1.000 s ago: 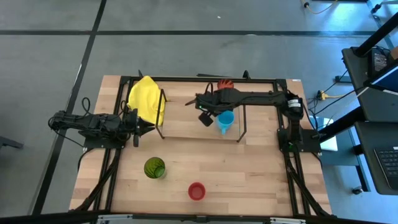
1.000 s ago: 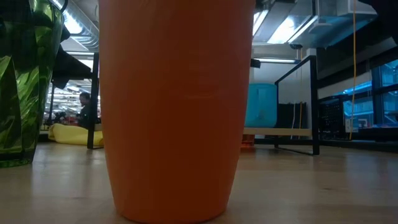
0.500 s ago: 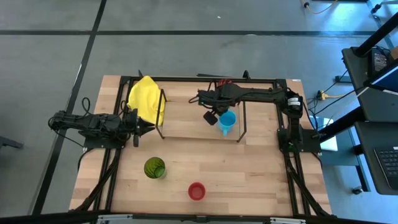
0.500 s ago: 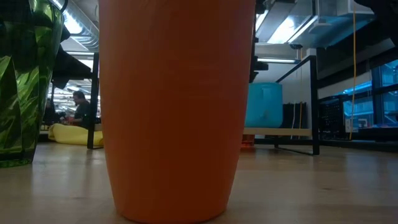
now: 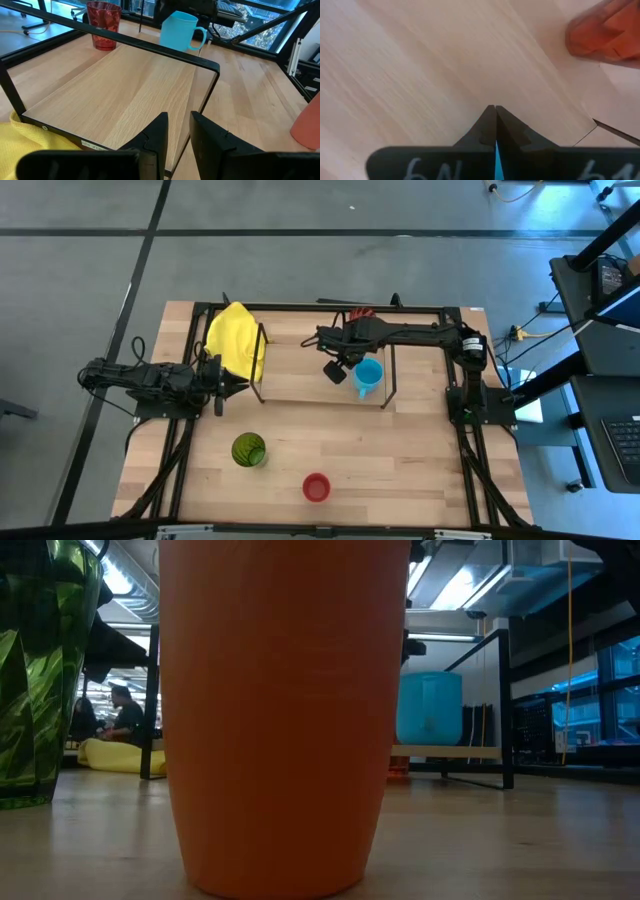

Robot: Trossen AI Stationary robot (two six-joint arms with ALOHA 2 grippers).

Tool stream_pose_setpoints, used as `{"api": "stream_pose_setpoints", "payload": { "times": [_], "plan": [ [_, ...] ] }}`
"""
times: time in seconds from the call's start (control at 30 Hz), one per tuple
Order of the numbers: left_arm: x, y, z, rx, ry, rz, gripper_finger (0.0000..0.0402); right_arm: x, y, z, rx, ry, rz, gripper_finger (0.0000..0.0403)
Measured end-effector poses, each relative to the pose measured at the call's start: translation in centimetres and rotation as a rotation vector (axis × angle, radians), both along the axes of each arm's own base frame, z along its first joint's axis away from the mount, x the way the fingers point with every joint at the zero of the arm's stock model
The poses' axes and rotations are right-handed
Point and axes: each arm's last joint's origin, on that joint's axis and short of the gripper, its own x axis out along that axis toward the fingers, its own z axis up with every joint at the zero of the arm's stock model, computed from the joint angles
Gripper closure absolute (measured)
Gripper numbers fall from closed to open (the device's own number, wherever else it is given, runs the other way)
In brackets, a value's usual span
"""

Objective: Stack small to large cups/mugs on shelf
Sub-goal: Put the blue mug on the shelf

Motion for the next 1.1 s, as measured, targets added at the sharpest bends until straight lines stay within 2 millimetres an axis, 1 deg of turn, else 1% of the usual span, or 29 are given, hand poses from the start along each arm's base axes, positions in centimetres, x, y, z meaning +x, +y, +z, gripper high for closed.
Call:
{"api": "stream_pose_setpoints", "payload": {
  "times": [0.13,0.23,0.33,0.4,0.53,0.63,0.83,0.97,1.1],
  "plan": [
    [0.0,0.0,0.0,0.0,0.0,0.0,0.0327,0.1,0.4,0.0,0.014,-0.001,0.02,0.0398],
    [0.0,0.0,0.0,0.0,0.0,0.0,0.0327,0.3,1.4,0.0,0.048,-0.005,0.094,0.0399],
    [0.0,0.0,0.0,0.0,0.0,0.0,0.0327,0.5,3.0,0.0,0.099,-0.013,0.148,0.04],
    [0.0,0.0,0.0,0.0,0.0,0.0,0.0327,0.6,4.1,0.0,0.134,-0.016,0.152,0.0401],
    [0.0,0.0,0.0,0.0,0.0,0.0,0.0327,0.6,6.7,0.3,0.157,-0.025,0.12,0.0401],
    [0.0,0.0,0.0,0.0,0.0,0.0,0.0327,0.6,8.0,0.4,0.118,-0.034,0.071,0.0401],
    [0.0,0.0,0.0,0.0,0.0,0.0,0.0327,-0.2,9.0,0.4,0.028,0.028,-0.027,0.0401],
    [0.0,0.0,0.0,0.0,0.0,0.0,0.0327,-0.8,9.6,0.4,0.028,0.071,-0.068,0.0402],
    [0.0,0.0,0.0,0.0,0.0,0.0,0.0327,-0.9,9.9,0.3,0.046,0.073,-0.1,0.0402]
  ]
}}
